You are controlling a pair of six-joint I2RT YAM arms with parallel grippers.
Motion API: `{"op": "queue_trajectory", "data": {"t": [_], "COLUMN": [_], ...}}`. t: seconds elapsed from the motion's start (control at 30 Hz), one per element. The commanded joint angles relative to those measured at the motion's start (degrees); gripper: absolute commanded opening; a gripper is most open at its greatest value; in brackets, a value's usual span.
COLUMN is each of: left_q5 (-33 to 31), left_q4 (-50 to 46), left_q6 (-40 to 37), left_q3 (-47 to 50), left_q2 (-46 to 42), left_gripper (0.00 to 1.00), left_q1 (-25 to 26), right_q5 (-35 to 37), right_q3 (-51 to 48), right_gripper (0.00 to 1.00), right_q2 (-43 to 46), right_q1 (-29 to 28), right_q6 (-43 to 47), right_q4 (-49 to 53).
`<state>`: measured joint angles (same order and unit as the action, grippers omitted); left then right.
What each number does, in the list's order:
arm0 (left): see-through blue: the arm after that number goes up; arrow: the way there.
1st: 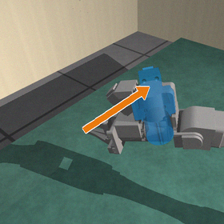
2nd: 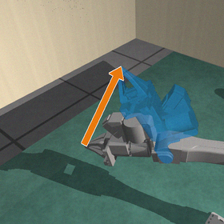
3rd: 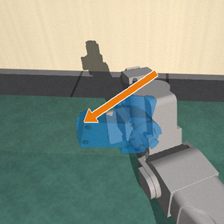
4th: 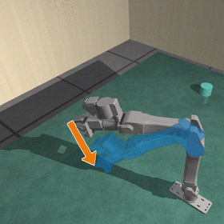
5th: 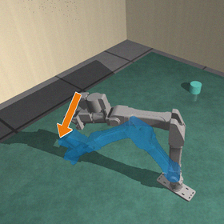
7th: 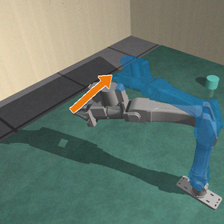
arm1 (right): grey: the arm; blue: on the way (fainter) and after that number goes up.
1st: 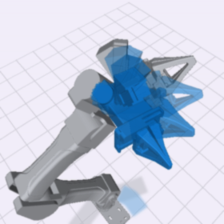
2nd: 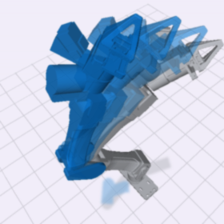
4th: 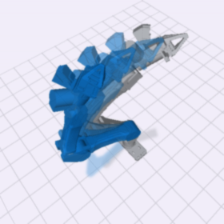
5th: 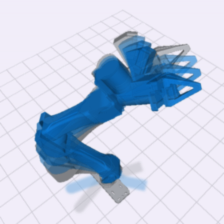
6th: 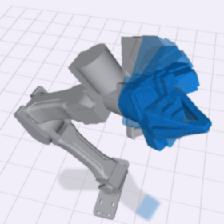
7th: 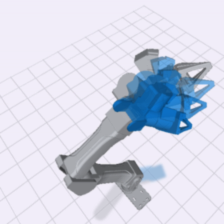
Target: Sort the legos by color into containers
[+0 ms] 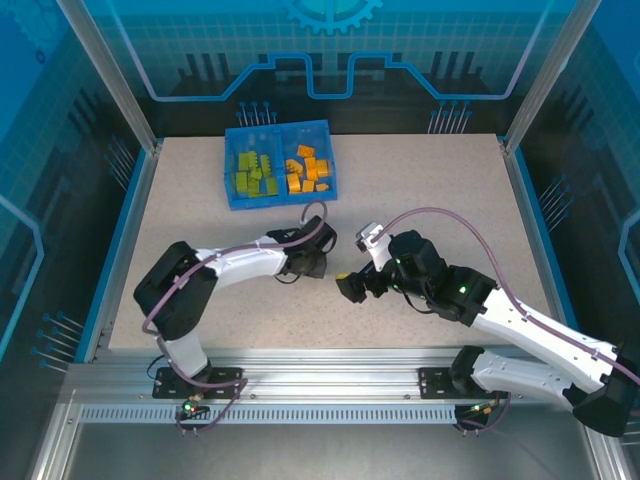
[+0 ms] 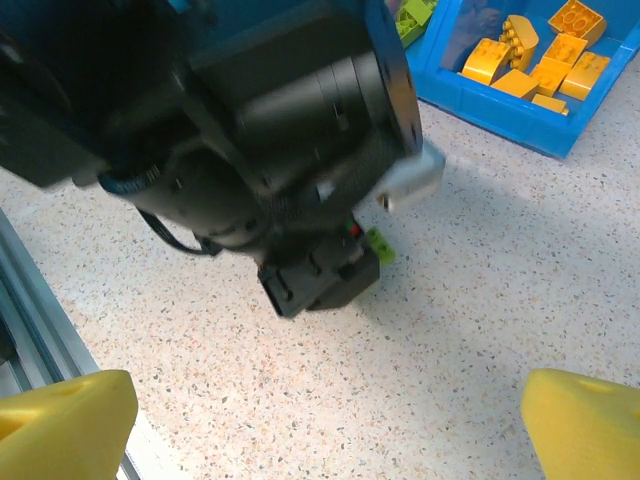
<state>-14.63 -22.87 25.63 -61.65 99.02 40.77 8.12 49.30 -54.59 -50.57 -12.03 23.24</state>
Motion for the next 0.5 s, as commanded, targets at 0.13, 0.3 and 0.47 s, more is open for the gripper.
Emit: {"op": "queue_trajectory", "data": {"t": [0.13, 0.3, 0.47], "left_q5": [-4.3, -6.4, -2.4], "left_q4": [2.7, 3.2, 3.3], "left_q6": [2.9, 2.1, 4.0], "left_q3": [-0.7, -6.1, -14.6], "left_q2": [-9.0, -9.5, -5.5], "left_gripper": [0.30, 0.30, 0.31], "left_q1": [-7.5, -14.8, -23.3], "right_q5": [-0.6, -0.6, -0.6], "right_q3": [-0.6, -0.6, -0.2], "right_gripper": [1.00, 1.00, 1.00], "right_q2": [0.5, 0.5, 0.5], "right_q1": [0.7, 0.7, 0.8], "right_q6": [-1.1, -1.1, -1.2], "right_q4": [-1.1, -1.0, -0.7]}}
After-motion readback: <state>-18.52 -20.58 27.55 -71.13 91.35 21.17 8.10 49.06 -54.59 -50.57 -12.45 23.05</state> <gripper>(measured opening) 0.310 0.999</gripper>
